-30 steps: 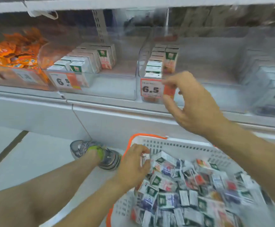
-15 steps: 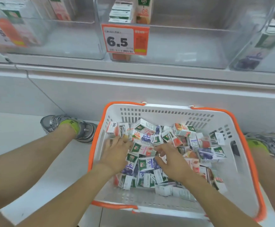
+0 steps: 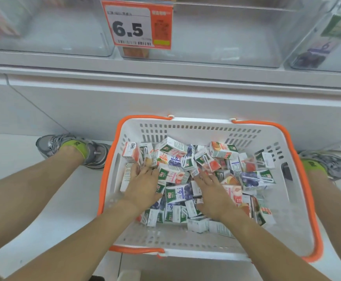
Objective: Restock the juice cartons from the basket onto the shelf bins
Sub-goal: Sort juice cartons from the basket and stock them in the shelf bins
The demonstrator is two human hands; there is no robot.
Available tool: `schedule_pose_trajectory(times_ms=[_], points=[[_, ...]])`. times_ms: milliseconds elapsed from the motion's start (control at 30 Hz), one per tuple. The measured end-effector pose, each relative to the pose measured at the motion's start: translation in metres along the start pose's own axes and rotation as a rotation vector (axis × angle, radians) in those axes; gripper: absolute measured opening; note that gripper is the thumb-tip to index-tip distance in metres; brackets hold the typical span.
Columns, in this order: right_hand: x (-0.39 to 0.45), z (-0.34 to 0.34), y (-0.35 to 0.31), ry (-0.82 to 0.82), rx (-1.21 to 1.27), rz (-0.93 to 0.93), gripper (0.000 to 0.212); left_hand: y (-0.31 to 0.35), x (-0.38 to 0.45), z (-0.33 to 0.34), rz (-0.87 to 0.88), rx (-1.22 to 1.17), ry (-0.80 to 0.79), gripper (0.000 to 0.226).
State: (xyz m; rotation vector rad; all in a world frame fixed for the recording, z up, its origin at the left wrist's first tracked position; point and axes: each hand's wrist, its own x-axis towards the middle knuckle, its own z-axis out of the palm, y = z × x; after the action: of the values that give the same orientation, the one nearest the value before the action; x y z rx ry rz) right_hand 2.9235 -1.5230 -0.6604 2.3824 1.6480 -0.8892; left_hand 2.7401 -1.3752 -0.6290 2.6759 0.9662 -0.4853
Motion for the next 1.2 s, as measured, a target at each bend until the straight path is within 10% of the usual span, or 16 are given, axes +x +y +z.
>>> schedule_pose_trajectory(times_ms=[1200], points=[[0.007, -0.023, -0.018, 0.156, 0.424, 0.284, 0.031, -0.003, 0.005, -0.007, 0.184, 0.137, -0.123, 0.045]])
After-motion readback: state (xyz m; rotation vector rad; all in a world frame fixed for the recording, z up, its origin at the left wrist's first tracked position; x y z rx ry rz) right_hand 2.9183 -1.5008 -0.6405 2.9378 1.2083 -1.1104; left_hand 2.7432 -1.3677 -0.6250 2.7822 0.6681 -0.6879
